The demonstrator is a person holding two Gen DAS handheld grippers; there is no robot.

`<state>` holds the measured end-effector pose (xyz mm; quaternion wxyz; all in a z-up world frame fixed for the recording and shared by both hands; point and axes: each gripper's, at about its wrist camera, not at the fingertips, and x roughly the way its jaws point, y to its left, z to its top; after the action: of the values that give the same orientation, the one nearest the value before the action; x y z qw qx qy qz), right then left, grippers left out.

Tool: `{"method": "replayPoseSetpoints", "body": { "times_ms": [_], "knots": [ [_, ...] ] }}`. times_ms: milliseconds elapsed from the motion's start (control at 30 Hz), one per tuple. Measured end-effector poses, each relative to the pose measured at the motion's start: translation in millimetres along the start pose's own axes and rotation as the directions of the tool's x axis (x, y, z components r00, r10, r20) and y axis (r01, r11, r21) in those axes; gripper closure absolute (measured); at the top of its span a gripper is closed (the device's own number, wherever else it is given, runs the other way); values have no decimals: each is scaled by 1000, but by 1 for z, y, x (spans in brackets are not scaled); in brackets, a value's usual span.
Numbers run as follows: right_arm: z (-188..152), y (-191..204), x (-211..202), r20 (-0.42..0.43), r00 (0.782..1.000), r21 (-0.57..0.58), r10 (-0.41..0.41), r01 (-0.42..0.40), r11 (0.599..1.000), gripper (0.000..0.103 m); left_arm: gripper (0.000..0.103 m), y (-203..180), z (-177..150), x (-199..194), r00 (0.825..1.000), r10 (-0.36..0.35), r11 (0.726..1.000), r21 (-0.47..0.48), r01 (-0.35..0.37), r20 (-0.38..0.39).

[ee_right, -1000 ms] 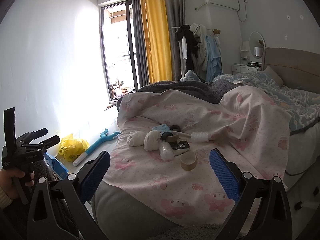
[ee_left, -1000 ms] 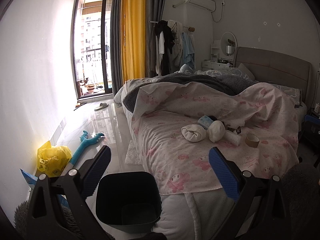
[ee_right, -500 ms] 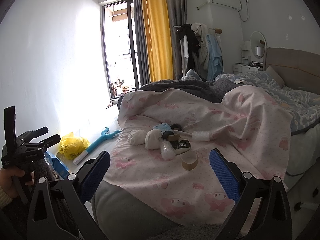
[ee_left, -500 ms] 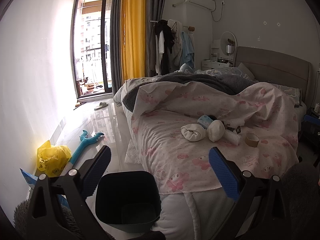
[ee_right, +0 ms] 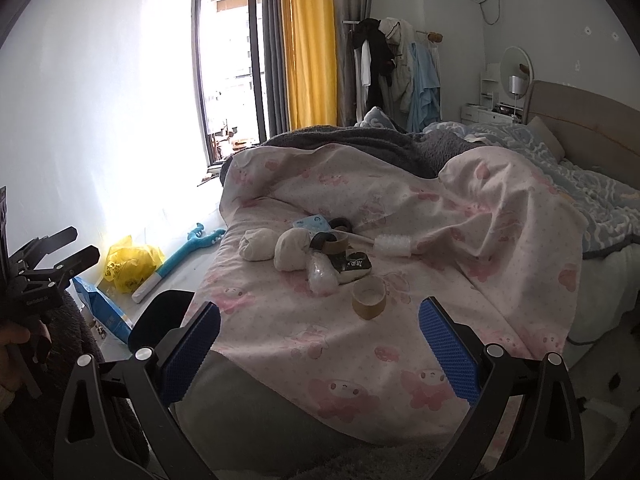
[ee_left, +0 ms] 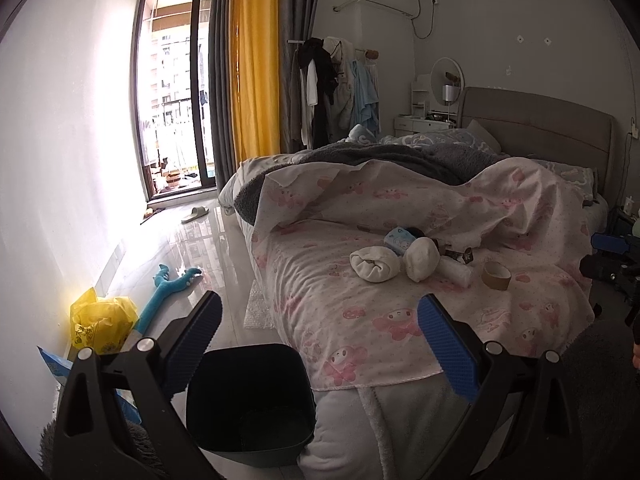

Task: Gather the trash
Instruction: 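Grasp the white rolled tissue with the left gripper while the right grasps the cardboard roll core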

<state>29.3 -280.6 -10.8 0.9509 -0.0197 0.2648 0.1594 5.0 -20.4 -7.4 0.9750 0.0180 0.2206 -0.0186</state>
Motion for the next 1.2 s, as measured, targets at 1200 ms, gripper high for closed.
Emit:
{"method": "replayPoseSetpoints", "body": {
  "times_ms": [1200],
  "knots": [
    [3,-45,151,-284,958,-8,-44,43,999,39,20,-21,27,159,948,-259,963,31,269,-183]
  ]
}}
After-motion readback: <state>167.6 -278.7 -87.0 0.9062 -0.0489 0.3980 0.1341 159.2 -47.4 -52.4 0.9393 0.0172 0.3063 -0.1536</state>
